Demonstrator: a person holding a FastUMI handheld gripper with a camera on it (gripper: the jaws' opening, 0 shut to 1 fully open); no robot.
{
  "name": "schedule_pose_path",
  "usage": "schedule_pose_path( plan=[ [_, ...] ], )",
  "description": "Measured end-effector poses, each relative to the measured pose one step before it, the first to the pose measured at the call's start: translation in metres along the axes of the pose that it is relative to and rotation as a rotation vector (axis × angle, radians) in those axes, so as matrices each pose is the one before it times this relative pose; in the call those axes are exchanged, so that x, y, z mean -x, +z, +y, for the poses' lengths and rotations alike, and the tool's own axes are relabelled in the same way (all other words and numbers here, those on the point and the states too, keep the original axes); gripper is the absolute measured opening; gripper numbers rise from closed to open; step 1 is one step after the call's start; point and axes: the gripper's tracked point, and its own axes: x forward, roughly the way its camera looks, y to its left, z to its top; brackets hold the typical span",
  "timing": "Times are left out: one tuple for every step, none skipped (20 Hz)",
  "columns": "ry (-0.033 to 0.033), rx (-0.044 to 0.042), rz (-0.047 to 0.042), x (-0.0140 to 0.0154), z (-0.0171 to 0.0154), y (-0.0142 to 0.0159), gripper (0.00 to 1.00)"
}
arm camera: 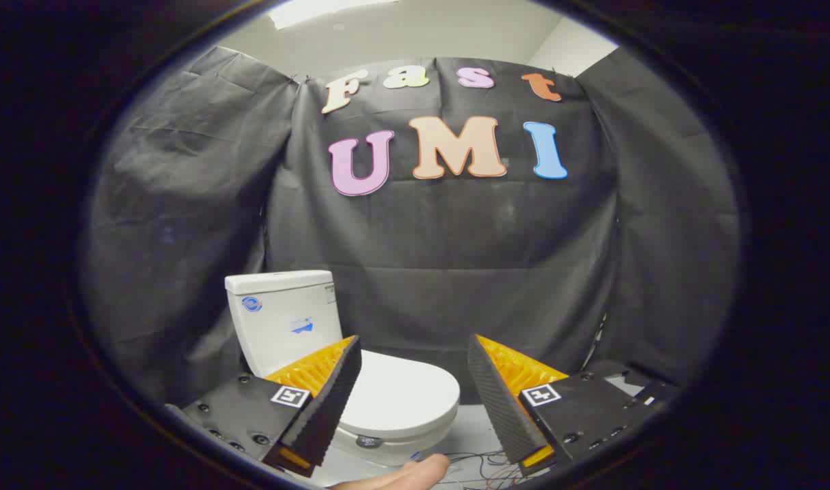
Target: Open the toilet lid.
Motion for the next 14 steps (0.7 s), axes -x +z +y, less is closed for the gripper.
schedule_pose_path(
  plan=[
    [-0.00013,0.00902,0.00084,-0.00189,0.00106,0.00035,0.97],
    [0.01005,0.00776,-0.01671,-0.00331,0.00244,0.00507,0.97],
    [0.02404,0.01846,-0.01459,-0.00508,0.00883,0.00558,0.97],
    [0.01974,0.03293,-0.00847,-0.00649,0.01080,0.00000,0.97],
    [0.00207,-0.00435,-0.02030,-0.00376,0.00721,0.00222,0.97],
    [0.04173,-0.04205,-0.01575,-0.01016,0.01221,0.00049,0.97],
    [0.02329,-0.04182,0.00155,-0.00725,0.01099,-0.00434,0.97],
    [0.00046,-0.02700,0.00488,-0.00300,0.00575,-0.01129,0.98],
    [-0.01259,-0.02642,0.00716,-0.00385,0.00151,-0.01106,0.98],
    [-0.00713,-0.03596,0.00745,-0.00224,0.00271,-0.00875,0.98],
    [-0.00552,-0.05471,-0.01208,-0.00303,0.00483,-0.00627,0.98],
    [-0.00019,-0.05627,-0.02015,-0.00227,0.00536,-0.00277,0.98],
    [0.01673,-0.06175,-0.03129,-0.00203,0.00977,-0.00231,0.98],
    [0.01850,-0.04482,-0.04404,-0.00051,0.00859,0.00310,0.98]
  ],
)
